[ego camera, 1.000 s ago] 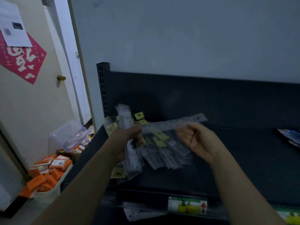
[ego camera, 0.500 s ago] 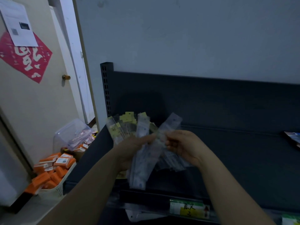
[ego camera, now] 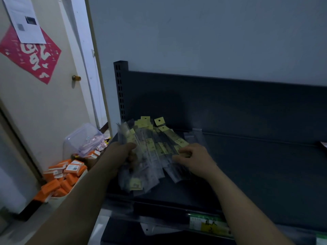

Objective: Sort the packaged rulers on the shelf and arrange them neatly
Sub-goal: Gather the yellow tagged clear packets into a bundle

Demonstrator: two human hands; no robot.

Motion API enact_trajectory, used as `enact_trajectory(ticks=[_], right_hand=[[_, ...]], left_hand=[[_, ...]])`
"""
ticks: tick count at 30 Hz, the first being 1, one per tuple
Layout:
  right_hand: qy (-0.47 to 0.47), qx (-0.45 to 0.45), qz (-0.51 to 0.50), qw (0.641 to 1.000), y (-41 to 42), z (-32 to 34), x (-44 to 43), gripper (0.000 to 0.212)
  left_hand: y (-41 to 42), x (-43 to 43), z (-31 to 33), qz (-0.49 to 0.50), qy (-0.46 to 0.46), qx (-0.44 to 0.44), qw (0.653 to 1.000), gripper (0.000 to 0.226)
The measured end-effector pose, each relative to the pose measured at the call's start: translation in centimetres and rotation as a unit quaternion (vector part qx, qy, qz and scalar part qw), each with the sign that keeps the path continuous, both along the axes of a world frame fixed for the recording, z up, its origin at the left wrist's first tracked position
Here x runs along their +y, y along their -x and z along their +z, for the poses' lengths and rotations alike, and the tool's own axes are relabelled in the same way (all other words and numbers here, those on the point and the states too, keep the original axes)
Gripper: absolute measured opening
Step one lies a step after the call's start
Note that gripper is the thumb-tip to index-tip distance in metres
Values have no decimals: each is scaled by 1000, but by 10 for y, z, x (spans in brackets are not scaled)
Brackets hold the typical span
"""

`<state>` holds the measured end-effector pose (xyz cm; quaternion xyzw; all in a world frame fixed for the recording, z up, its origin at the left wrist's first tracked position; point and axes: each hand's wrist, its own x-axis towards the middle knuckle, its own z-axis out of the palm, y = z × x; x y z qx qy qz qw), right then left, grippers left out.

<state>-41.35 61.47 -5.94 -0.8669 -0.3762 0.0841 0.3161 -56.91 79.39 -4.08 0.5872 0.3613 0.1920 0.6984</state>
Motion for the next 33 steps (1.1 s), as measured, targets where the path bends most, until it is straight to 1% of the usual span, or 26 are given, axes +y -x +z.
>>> enact_trajectory(ticks=[2,3,5,7,9,13,15,17,18,20,22,25,27,28,29,31,33], right_hand=[[64,-48,-9,997,7,3,4,55],[78,-60,-14,995,9,4,7,55],[58,-55,-18,997,12,4,12,45],[17,-13,-19,1000,12,5,14,46],[-14,22,-41,999,9,6,12,46],[-65,18,-88,994,-1,8,4,27],[-90,22,-92,991,-3,8,2,28],[-86,41,-68,993,0,9,3,35],[-68,44,-50,995,2,10,3,36],[-29,18,-21,999,5,10,3,33],[-29,-5,-26,999,3,8,3,26],[-53,8,-54,997,-1,10,2,24],[-93,49,-80,991,-3,11,0,29],[-131,90,-96,983,-5,12,-2,30],[-180,142,-109,967,-6,14,-4,28],[-270,245,-126,923,-9,17,-9,21],[-333,333,-118,874,-7,21,-13,21]], left_hand=[[-2,1,-3,-6,-10,10,1000,16],[-3,2,-3,-14,-18,15,1000,14],[-5,6,-3,-31,-24,25,999,13],[-8,8,-3,-40,-15,27,999,12],[-12,8,-3,-49,-7,22,999,11],[-19,4,-4,-89,14,-1,996,12],[-23,1,-5,-91,27,-10,995,13],[-25,-2,-5,-76,35,-15,996,15],[-26,-2,-4,-66,36,-19,997,18],[-24,1,-5,-40,41,-31,998,22],[-21,5,-6,-19,42,-34,998,22],[-16,8,-7,-8,42,-34,999,20],[-12,8,-7,-14,55,-47,997,16],[-11,8,-7,-18,64,-55,996,16],[-10,7,-6,-21,72,-64,995,16],[-8,6,-5,-14,80,-79,994,16],[-7,5,-4,-3,84,-81,993,13]])
